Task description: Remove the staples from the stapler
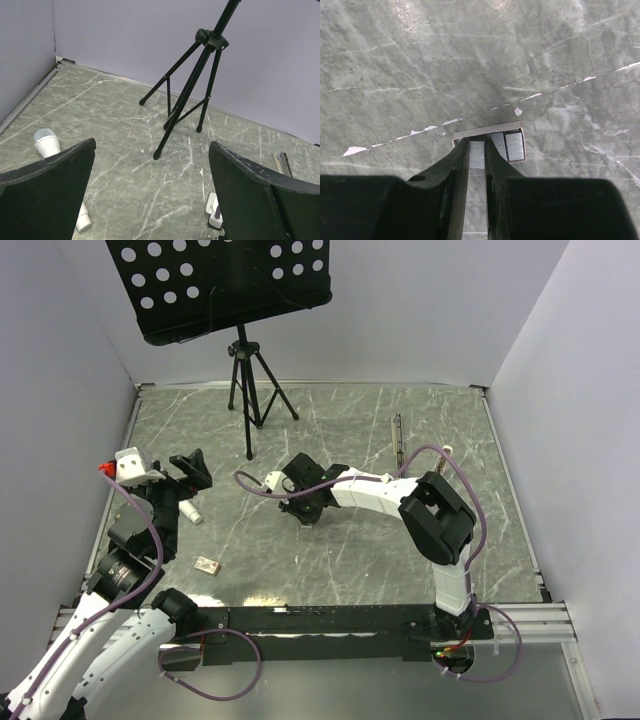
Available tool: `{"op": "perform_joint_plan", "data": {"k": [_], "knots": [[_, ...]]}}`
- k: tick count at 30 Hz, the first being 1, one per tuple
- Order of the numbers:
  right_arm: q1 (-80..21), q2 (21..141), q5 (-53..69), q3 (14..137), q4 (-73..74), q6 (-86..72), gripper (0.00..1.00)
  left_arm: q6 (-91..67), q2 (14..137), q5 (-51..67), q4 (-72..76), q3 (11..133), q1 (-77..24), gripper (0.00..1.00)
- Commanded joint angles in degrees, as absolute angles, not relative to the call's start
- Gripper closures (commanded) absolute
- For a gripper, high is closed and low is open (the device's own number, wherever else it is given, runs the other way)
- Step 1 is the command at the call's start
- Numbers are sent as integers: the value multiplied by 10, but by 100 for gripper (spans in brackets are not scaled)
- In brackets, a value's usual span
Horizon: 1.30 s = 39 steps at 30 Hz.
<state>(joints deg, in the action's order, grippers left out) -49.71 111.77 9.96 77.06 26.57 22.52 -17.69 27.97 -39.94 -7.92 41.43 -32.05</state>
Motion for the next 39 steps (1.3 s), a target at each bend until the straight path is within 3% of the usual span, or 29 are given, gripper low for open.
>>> {"op": "perform_joint_plan", "data": {"k": [1,11,19,28,34,39], "knots": [[-494,1124,96,769,259,241,77,-174,283,-402,-57,413,-321,1],[-497,1080,63,773,261,234,63,-176,286,-397,-55,412,-322,1],[-497,1041,53,750,234,205,63,-178,291,-395,-56,413,-322,0],[-481,1078,34,790,250,130,46,-172,298,-389,-49,407,-322,1],[-471,1023,-18,768,217,-45,41,-212,373,-420,-68,418,-322,3],[-471,998,-40,773,263,-132,26,-352,513,-440,-246,516,-318,3]]}}
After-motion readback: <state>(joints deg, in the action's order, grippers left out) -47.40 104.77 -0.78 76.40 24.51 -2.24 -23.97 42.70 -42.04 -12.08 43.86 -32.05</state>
